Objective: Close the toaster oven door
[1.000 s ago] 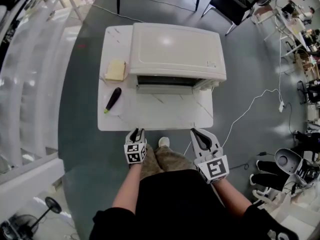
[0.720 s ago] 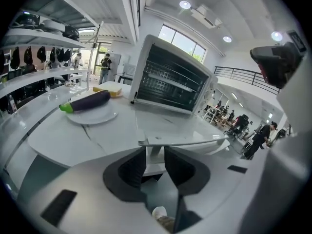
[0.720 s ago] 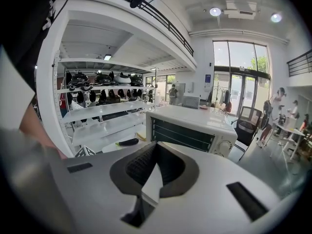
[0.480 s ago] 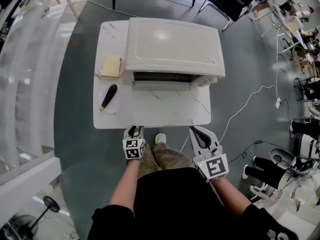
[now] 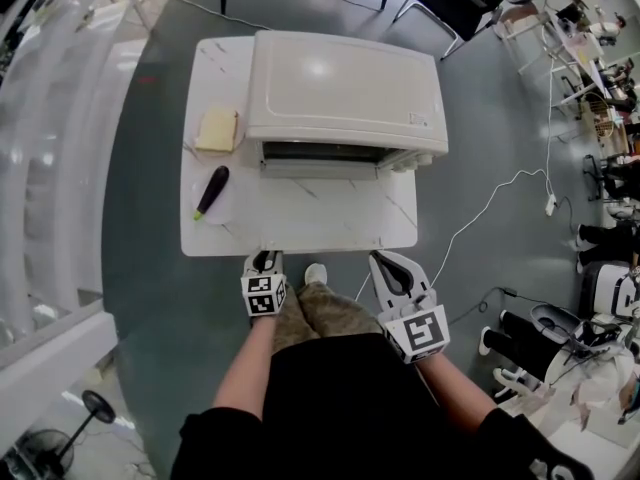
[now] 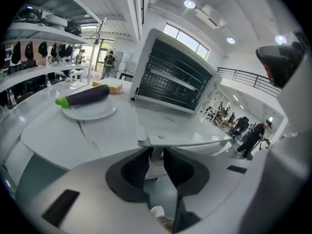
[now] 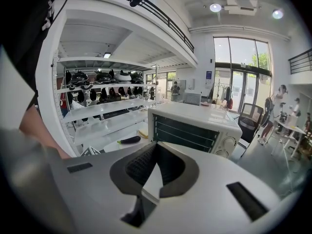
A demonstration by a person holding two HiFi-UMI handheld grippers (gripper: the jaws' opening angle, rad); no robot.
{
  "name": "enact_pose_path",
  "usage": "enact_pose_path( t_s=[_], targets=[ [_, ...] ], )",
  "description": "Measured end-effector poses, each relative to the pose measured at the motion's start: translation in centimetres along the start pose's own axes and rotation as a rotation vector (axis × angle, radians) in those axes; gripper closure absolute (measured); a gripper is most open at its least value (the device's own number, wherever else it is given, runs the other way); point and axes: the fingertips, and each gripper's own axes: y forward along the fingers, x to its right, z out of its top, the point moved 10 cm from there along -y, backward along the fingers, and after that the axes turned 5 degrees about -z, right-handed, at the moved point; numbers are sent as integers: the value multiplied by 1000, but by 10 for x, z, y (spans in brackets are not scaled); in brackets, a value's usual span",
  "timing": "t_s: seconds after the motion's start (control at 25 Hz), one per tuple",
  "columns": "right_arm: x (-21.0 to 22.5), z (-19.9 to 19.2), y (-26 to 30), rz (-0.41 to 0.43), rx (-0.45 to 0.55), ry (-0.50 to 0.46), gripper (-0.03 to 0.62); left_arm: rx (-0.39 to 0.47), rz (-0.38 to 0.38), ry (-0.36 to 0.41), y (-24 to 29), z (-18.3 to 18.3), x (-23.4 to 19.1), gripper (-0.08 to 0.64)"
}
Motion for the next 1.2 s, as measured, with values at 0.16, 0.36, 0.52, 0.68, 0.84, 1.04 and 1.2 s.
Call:
enact_pose_path(
  t_s=[0.16,0.36,0.52,0.68,0.84,1.04,1.2],
  targets=[
    [0,-1,3,-1,-15,8,571,-1,-22,10,-1,5,-2,457],
    [-3,-7,1,0,-21,11,571,2,-24,3,-5,7,1,459],
    [-7,-2,-1,-7,-5,20,571,-35,-21,3,-8,13,3,460],
    [-11,5,-4,-12,23,23,571,-47,-22,7,-13,21,6,460],
    [-13,13,-12,-19,47,22,571,-61,-21,3,-22,28,11,463],
    [-9,21,-19,-34,66,45,571,-113,13,-30,-24,42,19,465],
    [-11,26,-23,-36,100,47,571,-115,16,-29,-29,46,22,466]
  ],
)
